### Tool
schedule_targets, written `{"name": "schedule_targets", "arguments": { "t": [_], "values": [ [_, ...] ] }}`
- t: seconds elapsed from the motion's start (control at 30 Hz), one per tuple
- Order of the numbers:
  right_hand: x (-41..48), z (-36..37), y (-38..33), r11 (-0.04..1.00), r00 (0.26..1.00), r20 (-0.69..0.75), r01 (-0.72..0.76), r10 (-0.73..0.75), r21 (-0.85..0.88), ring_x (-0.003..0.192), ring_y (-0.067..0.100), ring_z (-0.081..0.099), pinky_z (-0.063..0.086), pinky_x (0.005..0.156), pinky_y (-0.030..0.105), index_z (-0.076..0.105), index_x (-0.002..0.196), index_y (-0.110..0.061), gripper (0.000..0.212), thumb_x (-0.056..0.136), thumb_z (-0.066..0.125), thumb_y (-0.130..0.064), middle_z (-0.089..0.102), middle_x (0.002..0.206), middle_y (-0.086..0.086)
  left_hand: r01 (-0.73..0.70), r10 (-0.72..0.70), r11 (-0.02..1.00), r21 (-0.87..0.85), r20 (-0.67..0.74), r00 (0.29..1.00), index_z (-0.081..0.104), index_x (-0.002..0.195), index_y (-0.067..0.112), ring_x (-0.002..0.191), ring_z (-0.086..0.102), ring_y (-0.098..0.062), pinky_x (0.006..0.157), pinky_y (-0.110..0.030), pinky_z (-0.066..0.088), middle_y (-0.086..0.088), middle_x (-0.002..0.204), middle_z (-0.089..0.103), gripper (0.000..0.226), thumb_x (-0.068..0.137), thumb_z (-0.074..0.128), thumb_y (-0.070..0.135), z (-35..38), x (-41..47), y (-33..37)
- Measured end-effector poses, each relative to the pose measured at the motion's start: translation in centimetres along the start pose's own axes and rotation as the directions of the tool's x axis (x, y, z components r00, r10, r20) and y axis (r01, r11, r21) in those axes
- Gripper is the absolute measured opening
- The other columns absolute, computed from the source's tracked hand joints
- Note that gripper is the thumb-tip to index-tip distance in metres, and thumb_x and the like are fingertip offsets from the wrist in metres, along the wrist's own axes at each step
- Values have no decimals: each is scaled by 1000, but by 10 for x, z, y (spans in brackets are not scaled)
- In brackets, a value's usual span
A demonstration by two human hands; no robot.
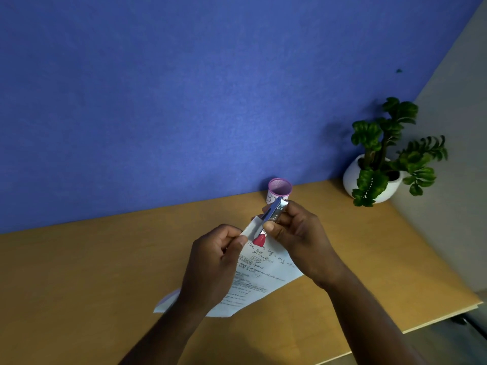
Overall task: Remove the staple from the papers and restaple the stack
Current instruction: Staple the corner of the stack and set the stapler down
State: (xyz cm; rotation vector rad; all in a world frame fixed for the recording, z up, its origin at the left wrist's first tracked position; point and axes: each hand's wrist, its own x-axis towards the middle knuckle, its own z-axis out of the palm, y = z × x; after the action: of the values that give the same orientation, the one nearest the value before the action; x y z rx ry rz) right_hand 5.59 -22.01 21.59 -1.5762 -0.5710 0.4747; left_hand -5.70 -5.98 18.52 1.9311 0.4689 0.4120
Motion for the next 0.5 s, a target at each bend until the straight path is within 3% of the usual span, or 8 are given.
{"name": "schedule_targets", "arguments": {
  "t": [0.1,0.23,0.3,0.5],
  "values": [
    [1,1,0,1000,1000,-4,2,-2,-6,90,35,80,65,78,51,65,116,-5,15,101,65,-8,82,102,16,-3,3,1000,1,-10,1000,75,90,22,67,75,-9,63,-36,57,5,77,82,17,105,68,21,0,1,0],
    [2,4,0,1000,999,-28,19,-20,-21,86,29,81,63,68,29,66,113,-5,13,101,65,-5,82,99,13,-18,18,1000,8,-9,1000,75,91,22,67,75,-7,61,-31,56,7,77,83,16,105,67,21,0,1,0],
    [2,5,0,999,998,-48,28,-29,-34,84,27,81,61,65,24,67,113,-5,13,100,65,-5,83,98,12,-26,26,1000,15,-8,1000,76,92,23,71,77,-10,63,-35,59,6,79,83,16,105,67,23,-1,1,0],
    [2,8,6,992,992,-104,56,-68,-111,82,23,81,63,66,29,70,107,-11,11,99,67,-4,83,92,8,-41,41,999,-3,6,999,75,93,25,73,78,-16,67,-47,61,3,79,82,15,106,68,24,1,0,-2]
  ]
}}
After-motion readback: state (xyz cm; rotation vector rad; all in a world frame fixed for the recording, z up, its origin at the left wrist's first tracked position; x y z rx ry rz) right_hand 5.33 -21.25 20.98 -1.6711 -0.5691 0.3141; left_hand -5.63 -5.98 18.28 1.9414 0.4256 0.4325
